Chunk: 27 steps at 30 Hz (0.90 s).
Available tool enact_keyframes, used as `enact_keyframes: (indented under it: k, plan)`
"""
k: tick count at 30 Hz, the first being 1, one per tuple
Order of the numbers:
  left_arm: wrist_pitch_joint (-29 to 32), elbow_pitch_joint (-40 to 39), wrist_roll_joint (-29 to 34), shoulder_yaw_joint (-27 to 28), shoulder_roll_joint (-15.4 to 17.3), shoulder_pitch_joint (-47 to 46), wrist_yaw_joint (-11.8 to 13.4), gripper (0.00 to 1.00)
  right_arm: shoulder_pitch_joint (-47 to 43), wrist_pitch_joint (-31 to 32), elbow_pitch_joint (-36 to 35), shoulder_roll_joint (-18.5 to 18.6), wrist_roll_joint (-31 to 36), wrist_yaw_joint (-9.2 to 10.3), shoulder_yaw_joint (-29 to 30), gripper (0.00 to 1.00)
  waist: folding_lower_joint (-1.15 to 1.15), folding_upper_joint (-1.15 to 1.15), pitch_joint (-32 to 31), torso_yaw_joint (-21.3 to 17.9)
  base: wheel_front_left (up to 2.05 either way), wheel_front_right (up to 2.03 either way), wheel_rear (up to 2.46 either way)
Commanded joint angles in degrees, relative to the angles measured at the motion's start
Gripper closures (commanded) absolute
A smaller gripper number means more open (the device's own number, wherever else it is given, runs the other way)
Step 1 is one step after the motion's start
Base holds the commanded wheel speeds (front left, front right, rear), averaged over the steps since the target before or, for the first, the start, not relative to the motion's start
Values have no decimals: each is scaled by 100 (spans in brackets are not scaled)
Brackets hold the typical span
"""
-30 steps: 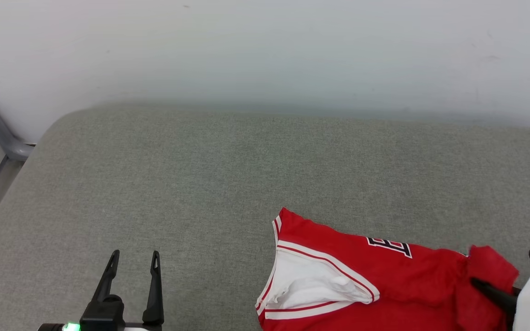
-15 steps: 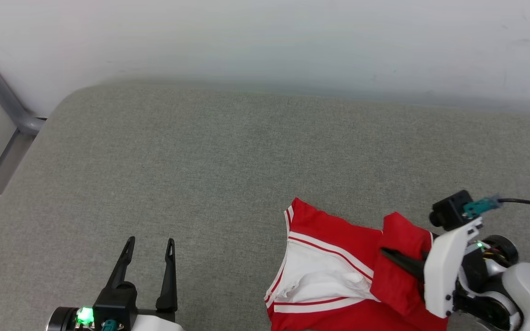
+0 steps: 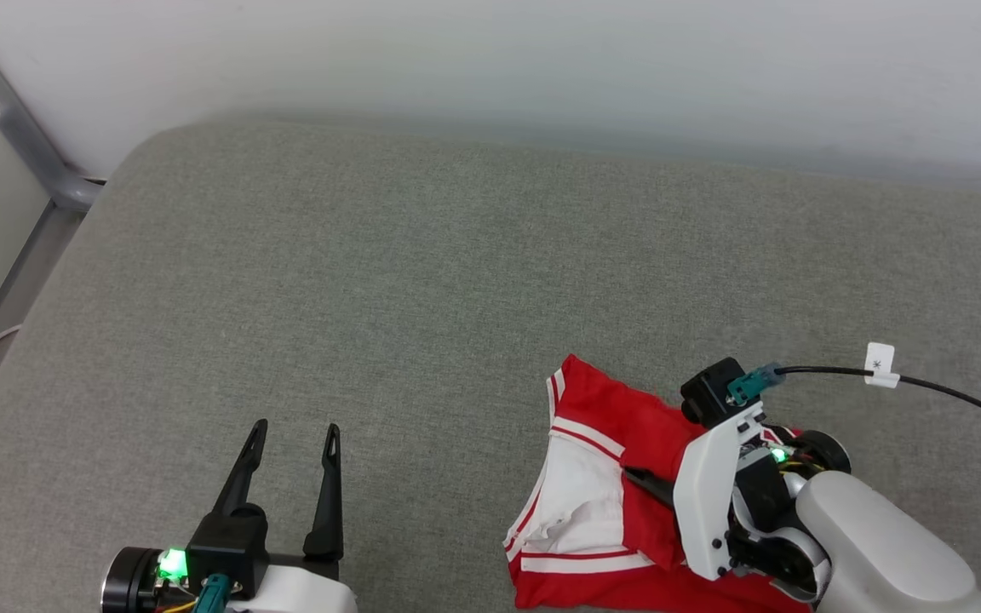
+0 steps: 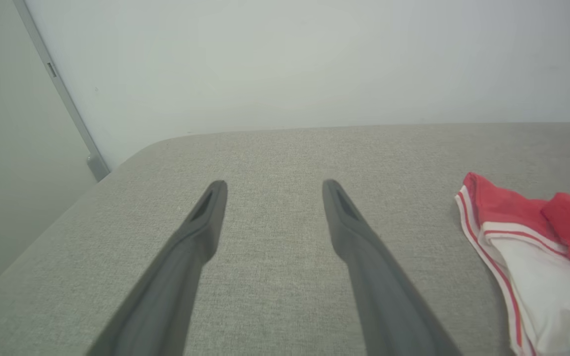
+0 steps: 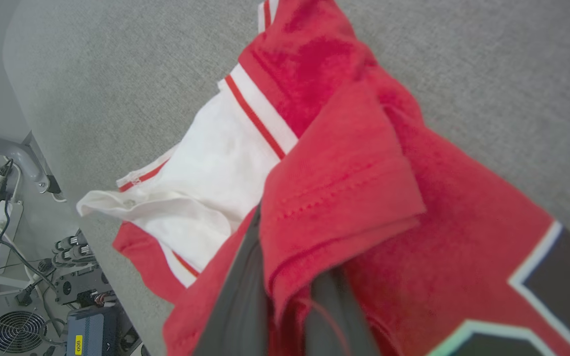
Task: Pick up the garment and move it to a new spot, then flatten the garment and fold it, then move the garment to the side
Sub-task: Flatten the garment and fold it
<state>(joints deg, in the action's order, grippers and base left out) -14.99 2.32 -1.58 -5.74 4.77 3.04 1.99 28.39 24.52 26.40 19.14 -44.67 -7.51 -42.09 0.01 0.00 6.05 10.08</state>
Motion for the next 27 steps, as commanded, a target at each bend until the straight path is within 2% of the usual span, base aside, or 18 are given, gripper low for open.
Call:
enact_keyframes:
  k: [1, 4, 6, 7, 11, 17, 23, 27]
  plan:
    - [-26, 21, 36, 1, -13, -67, -17, 0, 100, -94, 113, -70, 3, 5, -78, 100, -1, 0, 18, 15, 0, 0, 0]
    - [-26, 33, 29, 36, -28, -70, -2, 0, 158, -333, 273, -71, 26, 5, -224, 100, -1, 0, 22, -4, 0, 0, 0]
    - [-26, 48, 23, 53, -35, -36, 0, 0, 210, -547, 300, -59, 12, 5, -277, 58, -1, 0, -4, -42, 0, 0, 0]
    - [-26, 55, 27, 55, -36, -13, -9, 0, 228, -643, 266, -47, 8, 5, -318, 0, -1, 0, -25, -67, 0, 0, 0]
    - [-26, 102, 43, 80, -23, 27, -23, 0, 182, -1116, 34, 95, -33, 5, -328, 0, -1, 0, -143, -174, 0, 0, 0]
    - [-26, 142, 64, 135, 12, 75, -13, 0, -87, -1800, -418, 365, 51, 5, 19, 0, -1, 0, -287, -330, 0, 0, 0]
    - [-26, 138, 61, 165, 44, 166, -30, 0, -535, -2684, -801, 552, 649, 5, 919, 0, -1, 0, -448, -510, 0, 0, 0]
    - [-26, 137, 69, 185, 69, 229, -36, 0, -972, -3189, -977, 461, 1229, 5, 1690, 0, -1, 0, -563, -614, 0, 0, 0]
